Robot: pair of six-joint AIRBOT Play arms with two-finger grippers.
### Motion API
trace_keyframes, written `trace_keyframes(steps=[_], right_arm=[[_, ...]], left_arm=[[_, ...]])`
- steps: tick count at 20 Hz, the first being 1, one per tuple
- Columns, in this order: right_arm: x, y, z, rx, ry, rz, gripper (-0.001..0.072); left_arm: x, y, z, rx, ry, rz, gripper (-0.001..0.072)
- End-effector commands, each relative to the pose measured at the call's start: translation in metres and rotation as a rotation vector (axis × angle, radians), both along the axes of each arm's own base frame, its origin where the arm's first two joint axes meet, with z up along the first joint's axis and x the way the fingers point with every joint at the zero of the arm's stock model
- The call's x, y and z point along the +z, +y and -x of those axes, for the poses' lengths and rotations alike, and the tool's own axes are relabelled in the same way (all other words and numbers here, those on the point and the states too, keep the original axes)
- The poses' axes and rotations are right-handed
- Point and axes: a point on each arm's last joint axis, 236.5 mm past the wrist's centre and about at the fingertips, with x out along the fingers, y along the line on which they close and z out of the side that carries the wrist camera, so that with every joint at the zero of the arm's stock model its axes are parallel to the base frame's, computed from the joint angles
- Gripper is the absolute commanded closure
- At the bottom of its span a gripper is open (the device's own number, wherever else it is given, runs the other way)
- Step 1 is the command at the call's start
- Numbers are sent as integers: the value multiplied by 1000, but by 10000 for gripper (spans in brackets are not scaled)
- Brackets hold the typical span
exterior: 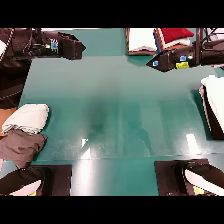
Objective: Fold the shirts.
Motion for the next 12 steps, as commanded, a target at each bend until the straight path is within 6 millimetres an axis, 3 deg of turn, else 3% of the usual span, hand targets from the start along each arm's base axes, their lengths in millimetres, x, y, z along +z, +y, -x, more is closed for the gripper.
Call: trace_keyframes(steps=[1,12], right_arm=[[0,1,0,1,0,-1,693],[-3,1,4,13,15,4,693]], left_arm=[[0,0,0,0,0,0,684],[0,0,0,0,0,0,684]])
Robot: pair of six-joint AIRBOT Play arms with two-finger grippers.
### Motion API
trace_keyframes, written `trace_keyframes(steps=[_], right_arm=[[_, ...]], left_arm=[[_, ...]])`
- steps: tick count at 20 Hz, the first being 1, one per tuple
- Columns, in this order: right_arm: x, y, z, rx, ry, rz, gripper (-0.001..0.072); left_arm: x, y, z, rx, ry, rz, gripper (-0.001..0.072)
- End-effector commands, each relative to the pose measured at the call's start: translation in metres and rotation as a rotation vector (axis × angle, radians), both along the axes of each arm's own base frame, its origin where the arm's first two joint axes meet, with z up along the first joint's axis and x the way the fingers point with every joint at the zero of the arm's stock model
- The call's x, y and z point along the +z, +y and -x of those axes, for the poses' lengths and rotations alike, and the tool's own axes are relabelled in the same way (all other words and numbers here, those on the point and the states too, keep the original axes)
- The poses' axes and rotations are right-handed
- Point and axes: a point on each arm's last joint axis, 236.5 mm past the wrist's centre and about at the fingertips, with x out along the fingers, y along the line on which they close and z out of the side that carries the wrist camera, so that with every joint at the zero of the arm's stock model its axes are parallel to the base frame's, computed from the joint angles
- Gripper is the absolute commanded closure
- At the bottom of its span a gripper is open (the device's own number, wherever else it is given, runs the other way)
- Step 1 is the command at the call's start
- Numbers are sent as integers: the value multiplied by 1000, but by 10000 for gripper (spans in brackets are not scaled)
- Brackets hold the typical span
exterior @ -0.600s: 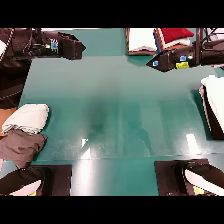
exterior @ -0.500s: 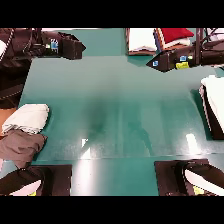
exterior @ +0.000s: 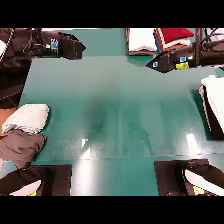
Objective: Fold the shirts.
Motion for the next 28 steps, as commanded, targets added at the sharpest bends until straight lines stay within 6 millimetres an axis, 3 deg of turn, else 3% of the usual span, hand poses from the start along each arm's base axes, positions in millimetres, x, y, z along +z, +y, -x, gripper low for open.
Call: trace_keyframes(steps=[1,3,4,6,8,10,11,12,13,17,19,21,22,24,26,28], right_arm=[[-1,0,1,3,3,1,693],[0,0,1,3,3,1,693],[-1,0,1,4,5,2,693],[-2,1,3,9,11,4,693],[-4,1,6,19,22,9,693],[-4,1,6,19,21,9,693],[-4,1,6,19,21,9,693],[-4,1,6,19,21,9,693],[-4,1,6,19,22,9,693],[-4,1,6,18,21,9,693],[-4,1,6,18,21,9,693],[-3,1,5,17,19,8,693],[-3,1,5,16,19,8,693],[-3,-1,4,10,17,7,693],[0,-9,1,-11,9,5,693],[14,-23,-3,-61,-36,-5,693]], left_arm=[[0,0,0,0,1,2,684],[5,1,-4,8,-24,6,684],[1,13,-8,37,-33,-42,684],[-29,74,-18,175,38,-227,684],[-66,162,-19,379,190,-398,683],[-107,231,-9,507,341,-505,680],[-131,255,-2,544,415,-527,494],[-155,274,7,574,488,-544,161],[-184,291,18,599,564,-557,-9],[-282,328,58,640,749,-580,-7],[-316,335,77,660,810,-572,-7],[-333,333,90,649,849,-582,-5],[-333,333,91,649,851,-582,8],[-325,334,86,657,826,-576,452],[-293,335,71,682,731,-550,681],[-228,332,50,718,552,-486,685]])
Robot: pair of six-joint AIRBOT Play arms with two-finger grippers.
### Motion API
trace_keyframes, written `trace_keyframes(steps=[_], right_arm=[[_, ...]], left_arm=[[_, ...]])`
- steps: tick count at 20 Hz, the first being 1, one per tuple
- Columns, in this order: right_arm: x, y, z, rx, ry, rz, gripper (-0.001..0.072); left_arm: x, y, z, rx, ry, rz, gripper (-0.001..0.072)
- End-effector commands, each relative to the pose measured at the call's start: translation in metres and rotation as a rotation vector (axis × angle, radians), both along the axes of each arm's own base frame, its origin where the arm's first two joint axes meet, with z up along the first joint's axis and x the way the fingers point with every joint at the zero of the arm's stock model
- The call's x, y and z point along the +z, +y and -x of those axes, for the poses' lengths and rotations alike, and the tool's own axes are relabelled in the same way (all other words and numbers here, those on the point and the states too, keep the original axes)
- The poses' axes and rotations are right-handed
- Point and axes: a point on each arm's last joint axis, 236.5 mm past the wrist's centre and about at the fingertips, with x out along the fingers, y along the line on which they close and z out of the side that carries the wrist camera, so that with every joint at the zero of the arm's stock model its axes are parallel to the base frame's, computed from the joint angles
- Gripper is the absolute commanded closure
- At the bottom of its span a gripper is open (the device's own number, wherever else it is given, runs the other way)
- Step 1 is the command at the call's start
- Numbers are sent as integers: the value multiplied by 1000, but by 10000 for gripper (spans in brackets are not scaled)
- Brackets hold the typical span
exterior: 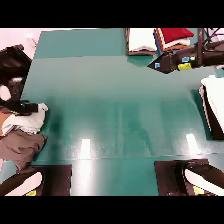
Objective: Fold the shirts.
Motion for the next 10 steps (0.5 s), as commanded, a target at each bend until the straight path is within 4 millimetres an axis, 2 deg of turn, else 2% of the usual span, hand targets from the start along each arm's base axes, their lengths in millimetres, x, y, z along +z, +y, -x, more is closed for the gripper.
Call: trace_keyframes(steps=[1,3,4,6,8,10], right_arm=[[23,-21,-6,-76,-74,-17,693],[55,-44,-9,-168,-185,-37,693],[71,-55,-9,-211,-239,-46,693],[100,-74,-5,-270,-321,-48,694],[123,-88,-1,-301,-371,-38,694],[140,-100,-1,-314,-396,-19,693]], left_arm=[[96,-6,-25,-6,-277,5,686],[188,-26,-27,-51,-515,46,687],[231,-41,-22,-97,-615,48,687],[292,-81,-10,-217,-748,75,688],[327,-131,-2,-361,-827,136,688],[337,-182,4,-495,-857,215,688]])
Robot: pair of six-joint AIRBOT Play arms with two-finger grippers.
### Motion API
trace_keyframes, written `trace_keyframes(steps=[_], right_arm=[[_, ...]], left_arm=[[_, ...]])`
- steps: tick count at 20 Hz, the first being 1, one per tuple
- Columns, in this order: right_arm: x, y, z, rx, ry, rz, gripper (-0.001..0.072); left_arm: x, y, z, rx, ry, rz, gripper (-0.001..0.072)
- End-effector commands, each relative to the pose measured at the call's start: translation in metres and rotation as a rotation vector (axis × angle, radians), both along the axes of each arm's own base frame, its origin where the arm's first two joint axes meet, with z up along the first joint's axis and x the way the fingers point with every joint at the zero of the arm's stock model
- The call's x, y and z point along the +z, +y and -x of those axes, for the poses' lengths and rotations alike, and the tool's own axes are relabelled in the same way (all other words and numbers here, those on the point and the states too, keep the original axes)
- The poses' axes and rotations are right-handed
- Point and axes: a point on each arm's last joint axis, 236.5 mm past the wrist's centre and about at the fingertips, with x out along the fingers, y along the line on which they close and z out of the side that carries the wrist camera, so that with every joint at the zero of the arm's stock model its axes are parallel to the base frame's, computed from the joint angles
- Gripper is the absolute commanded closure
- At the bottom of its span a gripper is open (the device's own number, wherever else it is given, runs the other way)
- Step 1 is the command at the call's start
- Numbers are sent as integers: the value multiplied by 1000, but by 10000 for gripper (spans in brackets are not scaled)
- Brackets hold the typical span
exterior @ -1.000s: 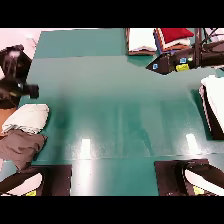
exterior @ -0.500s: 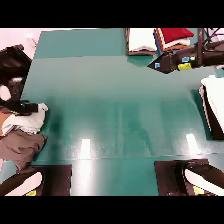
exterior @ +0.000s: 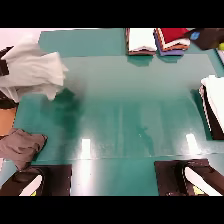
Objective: Fold the shirts.
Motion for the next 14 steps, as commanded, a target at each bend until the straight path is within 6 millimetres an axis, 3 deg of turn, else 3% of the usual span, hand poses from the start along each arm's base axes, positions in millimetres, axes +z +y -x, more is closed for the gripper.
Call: trace_keyframes(steps=[1,3,5,9,10,11,12,13,14], right_arm=[[34,-23,4,-49,-63,28,693],[43,-28,2,-48,-65,47,693],[50,-32,-2,-49,-71,57,693],[42,-34,-15,-39,-38,59,692],[35,-33,-16,-29,-13,62,690],[25,-32,-17,-13,25,68,672],[14,-31,-17,5,65,74,528],[-1,-30,-15,28,121,85,360],[-16,-30,-12,53,183,101,344]], left_arm=[[41,-86,21,-258,-103,51,688],[17,-144,23,-394,-31,57,688],[-22,-215,29,-550,69,54,687],[-93,-343,43,-785,152,59,683],[-105,-365,47,-818,158,74,560],[-114,-377,46,-828,158,80,237],[-116,-378,42,-822,155,81,149],[-115,-367,30,-792,148,62,149],[-114,-349,14,-747,159,46,149]])
